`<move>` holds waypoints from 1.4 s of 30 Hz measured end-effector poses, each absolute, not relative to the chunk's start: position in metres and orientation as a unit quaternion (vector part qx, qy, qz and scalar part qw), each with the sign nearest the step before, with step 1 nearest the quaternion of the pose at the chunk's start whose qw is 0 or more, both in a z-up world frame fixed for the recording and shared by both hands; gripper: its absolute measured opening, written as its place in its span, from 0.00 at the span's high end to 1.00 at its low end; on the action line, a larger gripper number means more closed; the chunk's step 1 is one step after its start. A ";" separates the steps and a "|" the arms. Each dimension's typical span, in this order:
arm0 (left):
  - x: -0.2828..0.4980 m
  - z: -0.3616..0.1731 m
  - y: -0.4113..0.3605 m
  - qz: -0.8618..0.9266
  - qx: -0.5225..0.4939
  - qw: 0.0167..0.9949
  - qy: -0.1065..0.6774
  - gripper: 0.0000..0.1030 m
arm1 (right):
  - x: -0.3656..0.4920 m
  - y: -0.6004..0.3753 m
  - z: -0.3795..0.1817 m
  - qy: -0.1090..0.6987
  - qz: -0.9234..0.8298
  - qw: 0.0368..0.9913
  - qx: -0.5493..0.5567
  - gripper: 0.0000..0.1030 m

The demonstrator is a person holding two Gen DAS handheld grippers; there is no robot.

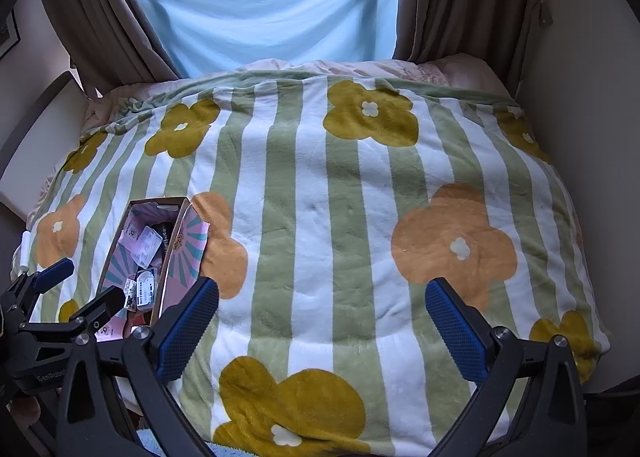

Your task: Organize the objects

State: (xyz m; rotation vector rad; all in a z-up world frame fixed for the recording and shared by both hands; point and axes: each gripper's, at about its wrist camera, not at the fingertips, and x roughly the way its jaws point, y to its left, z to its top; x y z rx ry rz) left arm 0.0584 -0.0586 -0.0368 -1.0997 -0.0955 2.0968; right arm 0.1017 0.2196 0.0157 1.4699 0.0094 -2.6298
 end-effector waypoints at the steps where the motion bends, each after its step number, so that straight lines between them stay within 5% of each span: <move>1: 0.059 -0.037 -0.058 0.820 -0.429 0.376 -0.037 0.00 | 0.102 0.220 0.016 0.003 -0.871 0.064 0.487 0.00; 42: 0.057 -0.032 -0.049 0.829 -0.425 0.363 -0.033 0.00 | 0.094 0.224 0.019 0.005 -0.872 0.063 0.486 0.00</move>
